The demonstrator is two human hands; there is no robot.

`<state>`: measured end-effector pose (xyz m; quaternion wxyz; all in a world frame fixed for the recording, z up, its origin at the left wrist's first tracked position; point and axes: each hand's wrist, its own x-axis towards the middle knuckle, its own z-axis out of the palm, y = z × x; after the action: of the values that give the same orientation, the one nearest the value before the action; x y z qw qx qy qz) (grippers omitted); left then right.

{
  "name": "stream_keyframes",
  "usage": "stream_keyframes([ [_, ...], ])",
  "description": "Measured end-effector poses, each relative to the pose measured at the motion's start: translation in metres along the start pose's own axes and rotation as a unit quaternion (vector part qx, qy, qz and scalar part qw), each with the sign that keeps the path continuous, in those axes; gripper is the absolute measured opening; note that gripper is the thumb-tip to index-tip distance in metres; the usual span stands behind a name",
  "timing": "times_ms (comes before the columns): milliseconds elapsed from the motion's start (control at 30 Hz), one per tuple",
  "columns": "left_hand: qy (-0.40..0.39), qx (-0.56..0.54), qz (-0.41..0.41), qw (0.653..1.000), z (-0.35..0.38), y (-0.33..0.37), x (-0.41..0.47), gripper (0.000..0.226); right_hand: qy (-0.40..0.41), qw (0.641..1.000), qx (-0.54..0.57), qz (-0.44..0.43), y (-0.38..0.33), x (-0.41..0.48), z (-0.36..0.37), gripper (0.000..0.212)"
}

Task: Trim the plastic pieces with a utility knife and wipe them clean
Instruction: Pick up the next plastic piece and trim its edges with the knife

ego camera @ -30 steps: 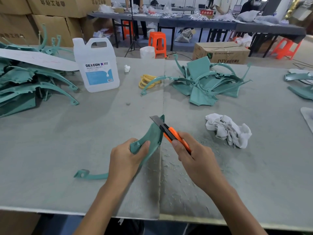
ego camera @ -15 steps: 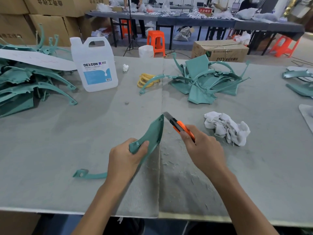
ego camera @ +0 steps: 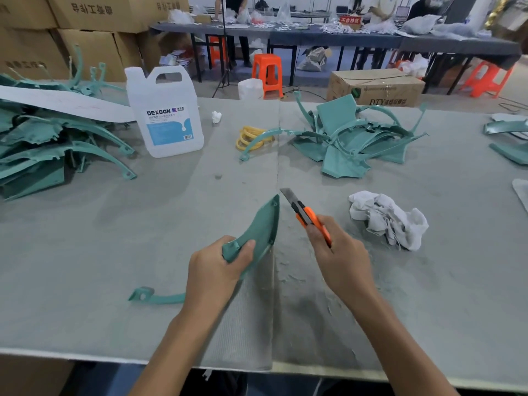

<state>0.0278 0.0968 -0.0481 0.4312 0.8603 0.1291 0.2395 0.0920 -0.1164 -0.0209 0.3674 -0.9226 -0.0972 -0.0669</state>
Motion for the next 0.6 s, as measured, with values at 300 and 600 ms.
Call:
stream_keyframes([
  [300, -0.001, -0.013, -0.007, 1.000, -0.002, 0.002, -0.001, 0.049, -0.028, 0.999, -0.041, 0.000, -0.004, 0.004, -0.005, 0.029],
  [600, -0.008, -0.030, -0.012, 0.999, -0.003, 0.003, -0.002, 0.049, -0.027, 0.996, -0.087, -0.014, -0.007, 0.000, -0.006, 0.030],
])
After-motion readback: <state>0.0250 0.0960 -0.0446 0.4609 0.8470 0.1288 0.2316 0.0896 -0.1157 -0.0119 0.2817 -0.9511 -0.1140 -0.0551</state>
